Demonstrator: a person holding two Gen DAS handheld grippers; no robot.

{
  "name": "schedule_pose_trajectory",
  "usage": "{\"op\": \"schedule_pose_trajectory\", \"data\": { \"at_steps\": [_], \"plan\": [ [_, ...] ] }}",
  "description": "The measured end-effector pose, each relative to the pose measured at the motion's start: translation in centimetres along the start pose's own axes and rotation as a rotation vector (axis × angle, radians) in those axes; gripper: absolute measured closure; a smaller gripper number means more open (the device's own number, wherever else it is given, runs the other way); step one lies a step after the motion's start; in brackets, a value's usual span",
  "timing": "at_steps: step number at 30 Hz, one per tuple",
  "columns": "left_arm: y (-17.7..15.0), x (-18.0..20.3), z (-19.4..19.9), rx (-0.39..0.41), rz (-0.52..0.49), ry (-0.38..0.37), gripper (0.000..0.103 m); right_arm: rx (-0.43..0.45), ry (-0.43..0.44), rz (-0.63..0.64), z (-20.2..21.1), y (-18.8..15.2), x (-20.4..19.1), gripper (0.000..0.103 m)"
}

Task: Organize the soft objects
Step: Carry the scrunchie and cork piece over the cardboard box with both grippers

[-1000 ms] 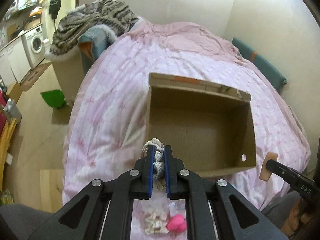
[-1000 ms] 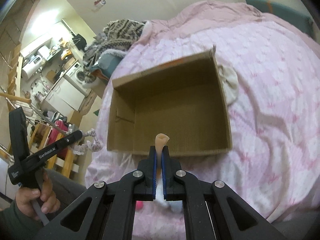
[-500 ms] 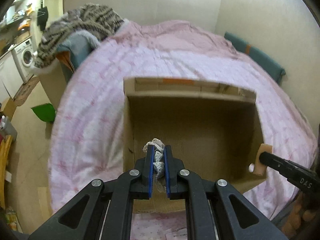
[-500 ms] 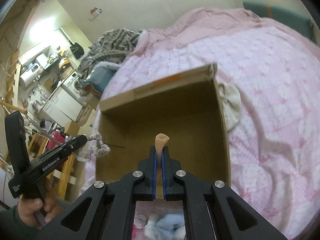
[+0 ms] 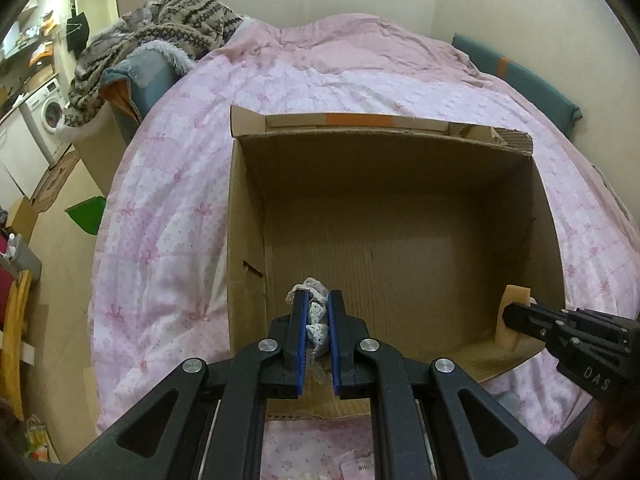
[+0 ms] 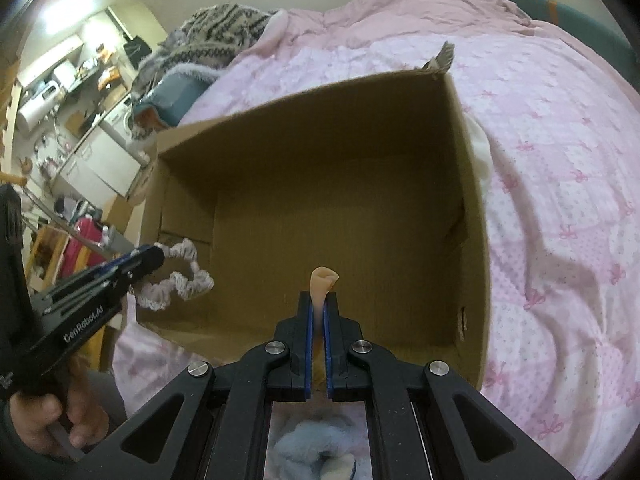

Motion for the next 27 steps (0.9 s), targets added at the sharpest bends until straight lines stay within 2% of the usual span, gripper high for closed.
{"op": "schedule_pose_trajectory", "data": {
  "at_steps": [22,27],
  "plan": [
    [-0.31,0.11,-0.26,-0.015,-0.003,-0.002,0.094,-0.034,0.002,0.005,-0.76,-0.36,-0.13,0.096],
    [-0.48,0.34,-0.42,-0.025,-0.01,-0.015,0.091,-0.034,0.014,-0.016,-0.6,-0.17,-0.03,0.092]
  ]
}}
Point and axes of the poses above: each gripper's, at about its wrist camera, not at the fingertips, and z roughly against the way its jaws point, x to its right, y to its top, the point moved 5 cm from there along -z, roughly the way its jaws point, and after that the axes turned 7 degrees about -y, right-handed, at the moved point
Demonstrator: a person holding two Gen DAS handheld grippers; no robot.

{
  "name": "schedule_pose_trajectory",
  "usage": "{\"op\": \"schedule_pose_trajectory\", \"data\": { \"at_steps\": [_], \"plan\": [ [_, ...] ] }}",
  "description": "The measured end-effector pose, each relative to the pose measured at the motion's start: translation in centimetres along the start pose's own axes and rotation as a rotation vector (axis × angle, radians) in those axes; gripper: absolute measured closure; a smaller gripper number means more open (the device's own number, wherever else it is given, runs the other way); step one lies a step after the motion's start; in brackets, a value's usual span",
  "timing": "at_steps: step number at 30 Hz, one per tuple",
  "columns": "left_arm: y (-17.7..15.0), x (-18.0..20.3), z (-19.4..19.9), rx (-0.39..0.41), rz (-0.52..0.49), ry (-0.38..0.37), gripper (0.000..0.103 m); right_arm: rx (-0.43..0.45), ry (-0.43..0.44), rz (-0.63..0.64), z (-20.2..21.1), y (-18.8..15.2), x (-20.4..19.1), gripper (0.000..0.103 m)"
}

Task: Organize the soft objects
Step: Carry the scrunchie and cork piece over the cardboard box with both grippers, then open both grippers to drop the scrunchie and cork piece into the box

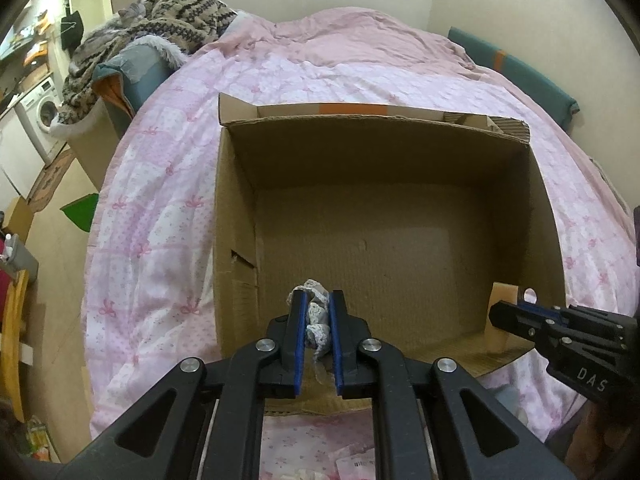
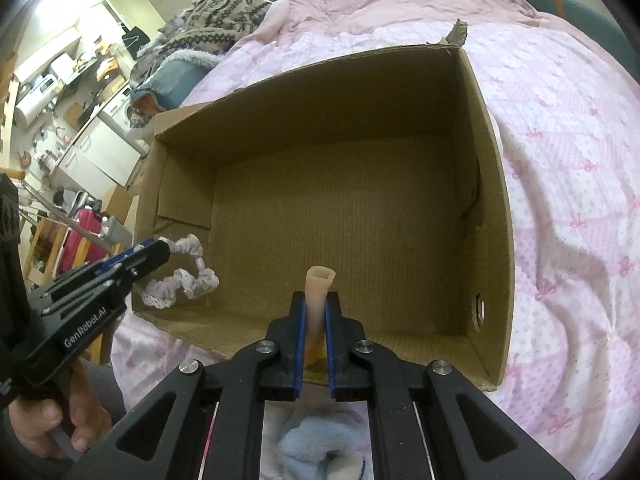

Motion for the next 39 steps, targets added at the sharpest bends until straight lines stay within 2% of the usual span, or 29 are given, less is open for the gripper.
{"op": "schedule_pose_trajectory", "data": {
  "at_steps": [5,6,7,8,9,10,11,14,20,29,37,39],
  "plan": [
    [0.0,0.2,0.0,0.001,-0.008,0.005,0.082,0.011,0.01,-0.018,0.3,0.3,0.1,0.087],
    [0.1,0.2,0.1,0.003,-0.009,0.002,0.076,0.014,0.011,-0.021,0.4,0.4,0.1,0.086],
    [0.1,0.2,0.2,0.007,-0.009,0.002,0.066,0.02,0.012,-0.026,0.5,0.5,0.1,0.079],
    [0.1,0.2,0.3,0.014,-0.01,0.004,0.061,0.027,0.013,-0.03,0.6,0.5,0.2,0.069],
    [0.2,0.3,0.5,0.022,-0.011,0.007,0.045,0.034,0.018,-0.036,0.7,0.5,0.3,0.061],
    [0.3,0.3,0.7,0.031,-0.01,0.009,0.032,0.043,0.02,-0.045,0.9,0.6,0.4,0.039],
    [0.4,0.3,1.1,0.047,-0.005,0.006,0.029,0.057,0.019,-0.056,1.2,0.7,0.6,0.026],
    [0.6,0.5,1.7,0.068,-0.006,-0.009,0.029,0.087,0.018,-0.076,1.8,1.0,0.9,0.026],
    [0.6,0.8,1.6,0.058,-0.024,0.008,0.029,0.077,0.013,-0.099,1.6,1.1,1.4,0.026],
    [0.6,-0.3,2.2,0.058,0.017,0.026,0.029,0.084,0.013,-0.091,2.0,0.9,1.4,0.026],
    [-0.2,-1.1,4.7,0.062,0.043,0.026,0.029,0.083,0.007,-0.12,3.4,0.2,1.6,0.026],
    [-1.0,-1.3,5.4,0.042,0.029,0.042,0.029,0.087,0.003,-0.126,4.1,-0.2,1.8,0.026]
  ]
}}
Point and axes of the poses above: each gripper's, at about its wrist camera, not at the fingertips, and z roughly against the way its jaws point, x to its right, y to its top, the point moved 5 cm from there along -z, roughly the way its jaws point, and after that the axes turned 7 degrees about -y, right-handed, at the moved point
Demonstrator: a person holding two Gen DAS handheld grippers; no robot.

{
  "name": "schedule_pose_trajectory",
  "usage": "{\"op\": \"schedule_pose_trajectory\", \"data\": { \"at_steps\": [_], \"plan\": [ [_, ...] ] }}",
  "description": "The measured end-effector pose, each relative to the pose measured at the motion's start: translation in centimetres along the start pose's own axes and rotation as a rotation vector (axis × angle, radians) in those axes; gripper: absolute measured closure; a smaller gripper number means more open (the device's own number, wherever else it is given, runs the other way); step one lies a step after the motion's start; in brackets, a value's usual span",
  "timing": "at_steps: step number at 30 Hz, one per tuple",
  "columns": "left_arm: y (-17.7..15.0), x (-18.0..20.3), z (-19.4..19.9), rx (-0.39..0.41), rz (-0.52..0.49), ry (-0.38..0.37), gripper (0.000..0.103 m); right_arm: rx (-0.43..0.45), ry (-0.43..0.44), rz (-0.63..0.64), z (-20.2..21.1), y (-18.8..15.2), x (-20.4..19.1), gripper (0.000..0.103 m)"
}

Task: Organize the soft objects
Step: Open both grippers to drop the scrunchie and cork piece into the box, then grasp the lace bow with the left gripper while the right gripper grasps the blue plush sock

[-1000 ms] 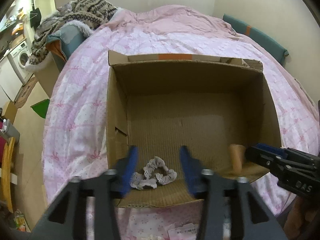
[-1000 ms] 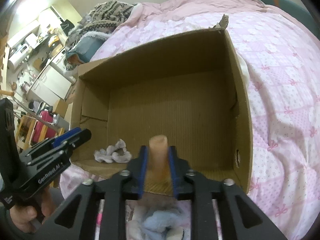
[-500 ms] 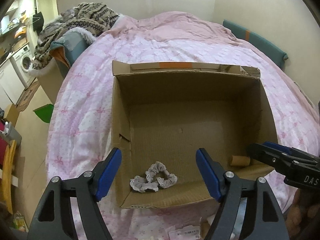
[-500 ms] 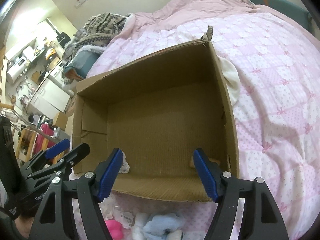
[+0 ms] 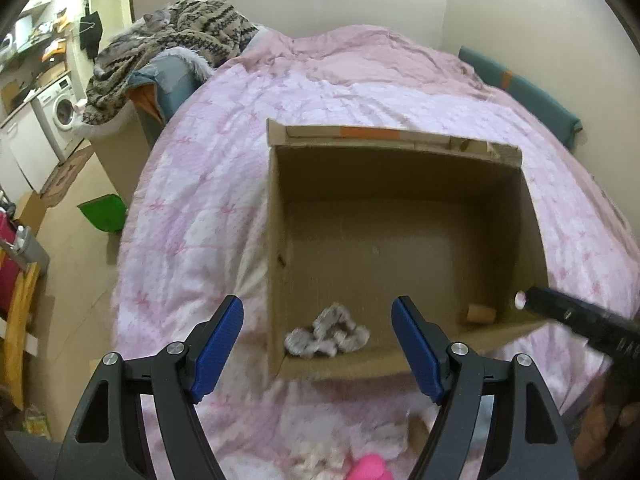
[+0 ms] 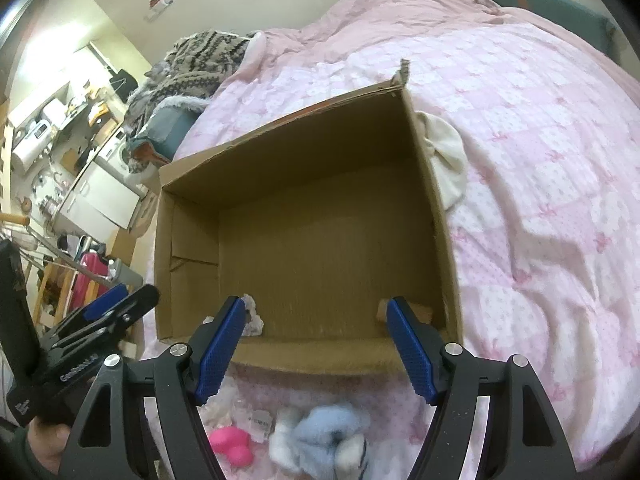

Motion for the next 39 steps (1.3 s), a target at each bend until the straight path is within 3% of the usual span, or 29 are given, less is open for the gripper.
{"op": "schedule_pose_trajectory", "data": {
  "at_steps": [20,26,33,39],
  "plan": [
    [-5.0,-1.0,3.5,-0.052,0.057,-0.017,0.029,-0.012,0.013,-0.062,3.4,-4.0,1.1,0.026],
    [-5.5,-0.3,4.0,-0.048,0.044,-0.034,0.029,-0.072,0.008,-0.06,2.8,-5.8,0.7,0.012],
    [-6.5,-2.0,3.4,-0.08,0.121,-0.012,0.028,-0.111,0.024,-0.107,2.7,-6.7,2.1,0.012],
    [-7.0,-3.5,2.3,-0.123,0.214,-0.004,0.028,-0.238,0.043,-0.191,0.4,-8.1,3.1,0.012]
  ]
}}
Point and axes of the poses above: each gripper's, at about its wrist camera, not at the fingertips, and z roughly against the way its jaws point, x to its right, y to its top, the point moved 5 cm from there along -z, roughly the way its jaws point, and after that the axes turned 7 degrees about -y, right-handed, at the moved point
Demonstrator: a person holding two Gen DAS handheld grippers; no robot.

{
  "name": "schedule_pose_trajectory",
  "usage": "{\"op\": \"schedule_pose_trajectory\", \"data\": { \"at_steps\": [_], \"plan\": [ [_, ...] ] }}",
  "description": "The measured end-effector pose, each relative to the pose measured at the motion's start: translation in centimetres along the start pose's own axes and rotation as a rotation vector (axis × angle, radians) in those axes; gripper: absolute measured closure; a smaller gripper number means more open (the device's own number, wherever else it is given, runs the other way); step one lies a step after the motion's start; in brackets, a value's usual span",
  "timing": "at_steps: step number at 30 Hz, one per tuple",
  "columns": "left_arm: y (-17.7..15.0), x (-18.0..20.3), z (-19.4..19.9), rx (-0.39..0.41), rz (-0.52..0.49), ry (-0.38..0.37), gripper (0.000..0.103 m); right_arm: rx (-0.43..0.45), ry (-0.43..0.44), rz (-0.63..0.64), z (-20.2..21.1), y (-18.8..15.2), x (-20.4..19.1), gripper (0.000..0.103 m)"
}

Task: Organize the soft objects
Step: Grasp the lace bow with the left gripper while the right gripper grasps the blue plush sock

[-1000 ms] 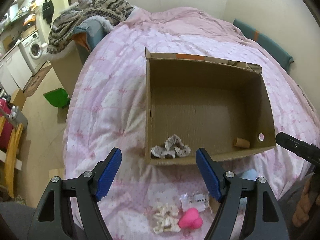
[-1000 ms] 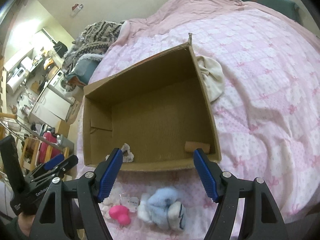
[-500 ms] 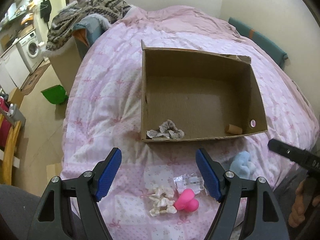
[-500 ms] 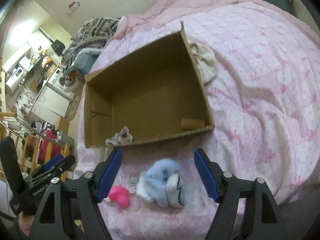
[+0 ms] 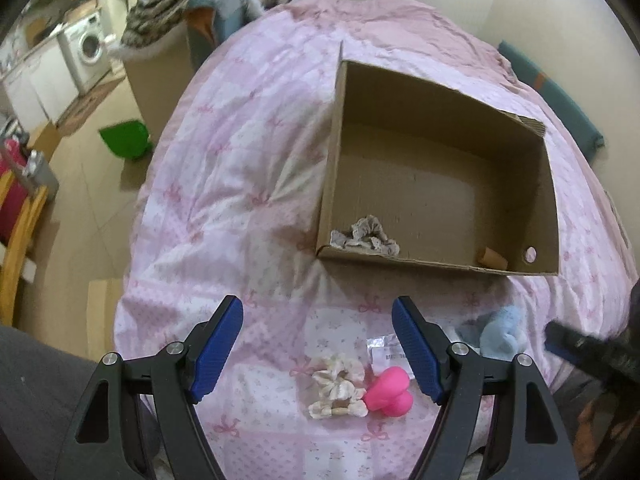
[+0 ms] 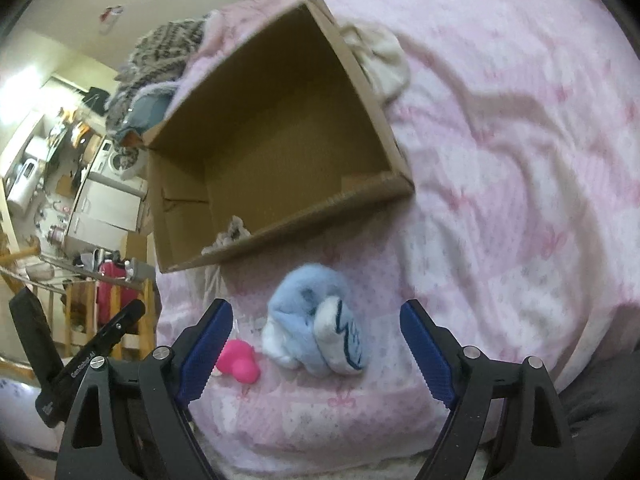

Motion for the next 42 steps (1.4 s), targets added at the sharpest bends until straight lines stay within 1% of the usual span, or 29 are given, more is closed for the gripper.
{"op": "schedule_pose_trajectory", "data": {
  "at_steps": [3,6,7,8,9,10,11,12,14,17,19,23,25,27,30,33,38,39,40,41,42],
  "plan": [
    [0.0,0.0,-0.2,-0.007,0.008,-0.007,0.028,-0.061,-0.047,0.05,-2.2,-0.6,-0.8,0.012],
    [-0.1,0.3,-0.5,-0.015,-0.005,-0.003,0.028,-0.132,-0.053,0.048,-4.5,-1.0,-1.2,0.012],
    [-0.1,0.3,-0.6,-0.017,-0.005,-0.003,0.028,-0.149,-0.059,0.048,-5.1,-1.1,-1.2,0.014],
    [-0.1,0.3,-0.7,-0.02,-0.006,-0.003,0.028,-0.165,-0.07,0.052,-5.8,-1.2,-1.3,0.023],
    [-0.1,0.3,-0.7,-0.022,-0.006,-0.004,0.028,-0.181,-0.072,0.051,-6.3,-1.2,-1.3,0.029],
    [-0.1,0.3,-0.8,-0.023,-0.005,-0.005,0.028,-0.2,-0.061,0.041,-6.8,-1.3,-1.2,0.043],
    [-0.1,0.3,-0.9,-0.026,-0.004,-0.005,0.028,-0.225,-0.038,0.015,-7.4,-1.5,-0.9,0.052],
    [-0.1,0.3,-0.9,-0.029,-0.003,-0.006,0.028,-0.239,-0.031,-0.005,-7.8,-1.6,-0.5,0.053],
    [-0.2,0.2,-1.2,-0.042,0.003,-0.011,0.028,-0.243,-0.025,-0.025,-7.8,-1.6,-0.1,0.064],
    [-0.3,-0.1,-1.4,-0.053,0.016,-0.012,0.028,-0.201,-0.014,-0.007,-6.6,-1.3,-0.1,0.07],
    [-0.3,-0.3,-1.4,-0.053,0.026,-0.01,0.028,-0.154,-0.007,0.009,-5.5,-1.1,-0.3,0.071],
    [-0.5,-0.9,-1.5,-0.061,0.044,-0.004,0.028,-0.019,0.009,0.032,-2.1,-0.1,-0.7,0.071],
    [-0.8,-1.2,-1.7,-0.077,0.051,-0.001,0.028,0.051,-0.013,0.068,-0.5,0.0,-1.2,0.071],
    [-1.2,-1.3,-2.2,-0.105,0.047,0.015,0.028,0.1,0.017,0.099,0.9,0.0,-2.0,0.071],
    [-2.5,-1.1,-3.7,-0.197,0.022,0.022,0.03,0.096,0.035,0.129,1.0,-0.3,-2.8,0.071],
    [-3.5,-1.1,-5.0,-0.261,0.02,0.02,0.043,0.073,0.043,0.13,0.5,-0.4,-3.1,0.071],
    [-5.3,-0.9,-7.2,-0.383,0.06,-0.043,0.048,0.049,0.043,0.112,-0.2,-0.3,-2.8,0.071],
    [-5.7,-0.8,-7.7,-0.409,0.066,-0.052,0.051,0.045,0.042,0.108,-0.4,-0.2,-2.9,0.071],
    [-6.1,-0.8,-8.2,-0.43,0.071,-0.059,0.059,0.041,0.042,0.103,-0.5,-0.2,-2.8,0.07],
    [-6.5,-0.7,-8.6,-0.451,0.078,-0.068,0.064,0.04,0.044,0.1,-0.4,-0.2,-2.6,0.07],
    [-6.8,-0.6,-9.0,-0.471,0.084,-0.078,0.073,0.039,0.046,0.098,-0.4,-0.2,-2.6,0.07]
  ]
}}
Point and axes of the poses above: each gripper's, at about its wrist camera, not at the fingertips, and z roughly against the way its jaws point, x to its right, y to its top, the point moved 5 cm from there along -z, roughly the way its jaws point, and after that the axes turned 7 degrees about -y, right-handed, at the moved point
